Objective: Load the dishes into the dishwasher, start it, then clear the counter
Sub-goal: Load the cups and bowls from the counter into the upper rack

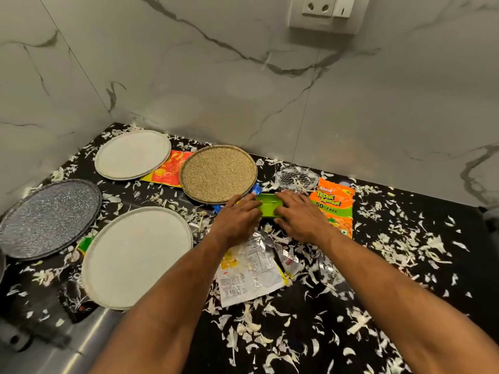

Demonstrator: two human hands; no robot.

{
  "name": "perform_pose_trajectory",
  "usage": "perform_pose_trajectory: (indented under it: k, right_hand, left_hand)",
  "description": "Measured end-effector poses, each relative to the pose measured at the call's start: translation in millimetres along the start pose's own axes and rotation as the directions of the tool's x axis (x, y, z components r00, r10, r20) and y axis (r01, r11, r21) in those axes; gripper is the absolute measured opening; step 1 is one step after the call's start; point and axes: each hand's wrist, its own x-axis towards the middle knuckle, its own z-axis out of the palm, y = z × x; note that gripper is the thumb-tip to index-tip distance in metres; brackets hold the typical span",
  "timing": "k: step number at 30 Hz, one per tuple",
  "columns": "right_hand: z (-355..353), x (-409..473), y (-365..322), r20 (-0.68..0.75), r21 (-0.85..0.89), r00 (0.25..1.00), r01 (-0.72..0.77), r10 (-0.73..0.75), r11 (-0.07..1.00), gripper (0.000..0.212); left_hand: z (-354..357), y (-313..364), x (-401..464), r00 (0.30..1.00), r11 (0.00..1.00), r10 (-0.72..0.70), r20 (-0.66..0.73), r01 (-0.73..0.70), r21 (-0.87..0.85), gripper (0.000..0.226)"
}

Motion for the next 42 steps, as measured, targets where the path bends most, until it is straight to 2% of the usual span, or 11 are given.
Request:
perform_pose_trajectory:
  k: [3,5,8,10,14,19,23,28,31,36,42]
  right_hand:
    - [-3,0,2,-0.063,0.100,0.998,0.001,0.006,0.995,0.037]
    - [-6,-4,3,-0.122,0.179,0.992,0.010,0.012,0.984,0.032]
    - [-13,-12,0,-0.189,0.332,0.980,0.006,0.060,0.943,0.026]
    - [-18,-17,-3,-0.198,0.450,0.971,-0.033,0.136,0.892,0.031]
    - [-29,-32,-9,-0.223,0.643,0.937,-0.066,0.269,0.763,0.028]
    - [-30,-61,-14,-0.271,0.752,0.874,-0.069,0.403,0.656,0.023]
    - [-23,-92,-15,-0.236,0.843,0.804,-0.111,0.546,0.527,0.031]
    - [-11,-140,-17,-0.202,0.896,0.706,-0.147,0.679,0.419,0.033]
    - [-2,-170,-17,-0.180,0.893,0.662,-0.200,0.727,0.403,0.033]
    - [18,-219,-14,-0.126,0.885,0.628,-0.277,0.768,0.373,0.038]
    - [31,-275,-14,-0.088,0.869,0.528,-0.373,0.844,0.324,0.039]
  left_hand:
    - [1,-2,4,0.995,1.000,0.020,-0.099,-0.020,-0.002,0.022]
    - [-1,-1,6,0.986,0.999,0.009,-0.169,-0.016,-0.039,0.027]
    - [-11,12,10,0.961,0.973,-0.079,-0.265,0.017,-0.230,0.030]
    - [-19,23,14,0.944,0.925,-0.175,-0.280,0.060,-0.374,0.029]
    - [-28,47,18,0.907,0.856,-0.280,-0.315,0.087,-0.510,0.024]
    - [-39,88,19,0.881,0.799,-0.371,-0.294,0.141,-0.584,0.023]
    - [-41,126,13,0.872,0.765,-0.419,-0.252,0.190,-0.615,0.024]
    - [-33,180,-1,0.881,0.764,-0.415,-0.228,0.202,-0.613,0.031]
    - [-23,211,-11,0.894,0.763,-0.391,-0.219,0.181,-0.621,0.037]
    - [-9,255,-29,0.926,0.763,-0.340,-0.161,0.172,-0.623,0.028]
    - [2,299,-36,0.962,0.750,-0.259,-0.092,0.139,-0.647,0.030]
